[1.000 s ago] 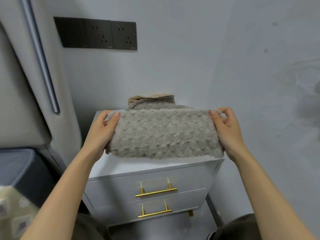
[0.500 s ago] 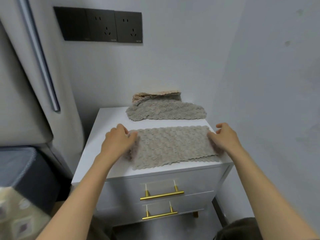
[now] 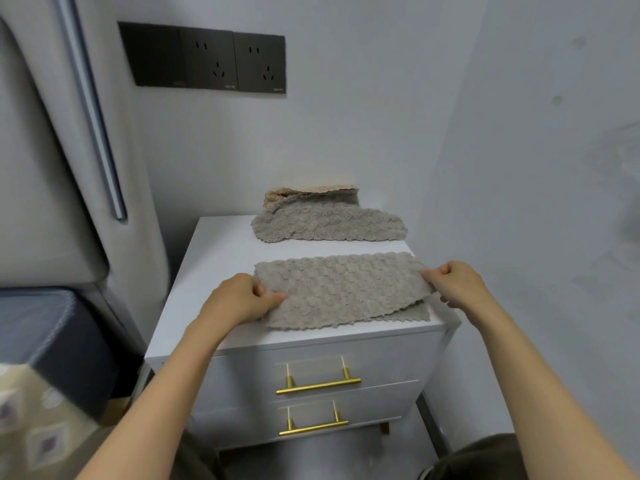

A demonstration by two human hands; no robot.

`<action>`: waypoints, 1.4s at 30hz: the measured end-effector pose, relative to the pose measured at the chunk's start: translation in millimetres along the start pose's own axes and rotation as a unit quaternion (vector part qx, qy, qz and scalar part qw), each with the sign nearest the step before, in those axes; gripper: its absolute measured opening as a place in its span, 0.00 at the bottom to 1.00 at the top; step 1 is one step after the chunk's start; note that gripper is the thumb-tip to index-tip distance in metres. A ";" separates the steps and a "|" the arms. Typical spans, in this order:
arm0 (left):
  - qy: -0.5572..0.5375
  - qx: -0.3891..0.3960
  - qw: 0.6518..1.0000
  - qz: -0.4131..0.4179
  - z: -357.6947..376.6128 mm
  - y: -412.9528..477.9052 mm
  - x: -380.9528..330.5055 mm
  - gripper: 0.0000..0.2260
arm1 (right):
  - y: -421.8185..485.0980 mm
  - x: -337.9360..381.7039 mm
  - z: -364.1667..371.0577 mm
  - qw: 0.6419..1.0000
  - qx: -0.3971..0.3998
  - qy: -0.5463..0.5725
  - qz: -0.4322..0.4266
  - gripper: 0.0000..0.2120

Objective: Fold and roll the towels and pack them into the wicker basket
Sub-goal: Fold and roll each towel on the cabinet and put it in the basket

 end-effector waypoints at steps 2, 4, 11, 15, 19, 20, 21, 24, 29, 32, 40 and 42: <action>-0.152 -0.034 0.988 0.012 -8.7 0.7 -5.3 0.17 | -5.1 4.6 -3.0 0.997 0.007 0.076 -0.002 0.14; -0.250 -0.063 0.966 0.024 -16.8 2.9 -8.9 0.15 | -9.8 7.7 -3.8 0.991 0.023 0.133 0.005 0.11; -0.253 -0.108 0.961 0.015 -25.2 12.9 11.7 0.13 | -20.1 2.3 4.4 0.997 0.042 0.065 -0.009 0.10; -0.161 -0.099 0.982 0.017 -19.6 14.1 17.4 0.13 | -23.0 -1.0 6.7 0.998 0.019 -0.041 -0.032 0.09; -0.077 -0.103 0.991 0.036 -16.7 12.6 13.1 0.13 | -21.6 -3.0 8.2 0.993 0.007 -0.104 -0.047 0.08; -0.070 -0.101 0.992 0.032 -16.0 12.6 13.3 0.13 | -18.8 -5.8 9.0 0.993 0.004 -0.112 -0.043 0.06; -0.065 -0.098 0.993 0.023 -15.2 12.7 14.3 0.15 | -17.9 -7.6 9.2 0.993 0.004 -0.116 -0.034 0.04; -0.040 -0.079 0.996 -0.001 -11.3 13.1 17.9 0.22 | -18.3 -11.1 14.8 0.992 0.034 -0.125 -0.001 0.06; -0.011 -0.050 0.999 -0.010 -6.8 11.3 18.9 0.25 | -24.3 -7.6 22.2 0.984 0.062 -0.167 0.025 0.19; 0.004 -0.014 1.000 -0.028 -5.2 9.5 21.1 0.28 | -23.7 -4.6 15.9 0.986 0.054 -0.157 0.012 0.08; 0.084 -0.148 0.984 0.062 -14.3 -8.7 -12.3 0.27 | -35.4 19.5 19.6 0.972 -0.036 -0.210 -0.100 0.25; 0.083 -0.199 0.965 0.151 -10.0 -11.1 -38.8 0.20 | -44.7 41.1 37.6 0.967 -0.035 -0.166 -0.188 0.23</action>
Point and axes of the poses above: each hand's wrist, its own y-axis towards the middle knuckle, its own z-axis out of the palm, x = y × z, the point moved 7 cm from there along y, towards the middle knuckle, and after that the axes turned 5 degrees about z, right-handed, at the moved point
